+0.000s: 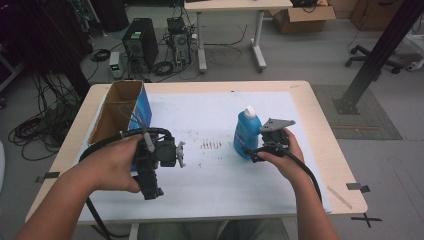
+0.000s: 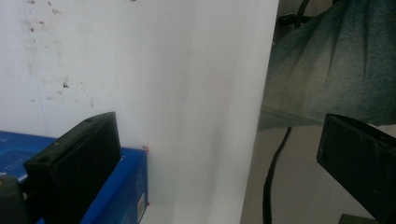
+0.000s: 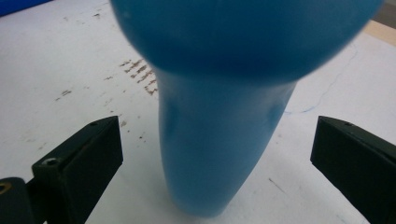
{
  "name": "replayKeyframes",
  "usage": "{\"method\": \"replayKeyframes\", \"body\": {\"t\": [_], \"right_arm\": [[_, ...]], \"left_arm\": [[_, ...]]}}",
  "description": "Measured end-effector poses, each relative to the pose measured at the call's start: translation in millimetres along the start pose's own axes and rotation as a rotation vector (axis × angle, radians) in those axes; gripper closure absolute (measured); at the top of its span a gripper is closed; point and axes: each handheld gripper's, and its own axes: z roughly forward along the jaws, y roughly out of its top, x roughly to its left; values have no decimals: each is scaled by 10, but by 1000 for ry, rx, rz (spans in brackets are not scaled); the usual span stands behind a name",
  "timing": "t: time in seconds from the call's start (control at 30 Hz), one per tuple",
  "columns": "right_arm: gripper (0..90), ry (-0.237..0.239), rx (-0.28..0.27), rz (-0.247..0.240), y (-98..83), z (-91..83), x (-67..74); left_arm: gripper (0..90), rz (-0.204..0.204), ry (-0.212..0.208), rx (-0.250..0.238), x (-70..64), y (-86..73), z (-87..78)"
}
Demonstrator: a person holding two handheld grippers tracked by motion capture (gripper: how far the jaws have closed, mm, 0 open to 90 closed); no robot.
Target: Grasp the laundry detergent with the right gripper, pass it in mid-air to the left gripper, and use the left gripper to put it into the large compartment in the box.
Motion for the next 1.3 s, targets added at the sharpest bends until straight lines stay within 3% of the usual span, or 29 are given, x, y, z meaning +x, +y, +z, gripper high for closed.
{"method": "replayKeyframes", "body": {"t": [0.47,0.7,1.3], "right_arm": [[19,-59,-47,8,-2,137,86],[15,-106,-93,48,-25,166,109],[30,-149,-164,66,-62,205,173]], "left_arm": [[2,4,0,-5,2,8,28],[2,0,1,-1,6,-15,18],[2,-6,8,0,20,-21,-15]]}}
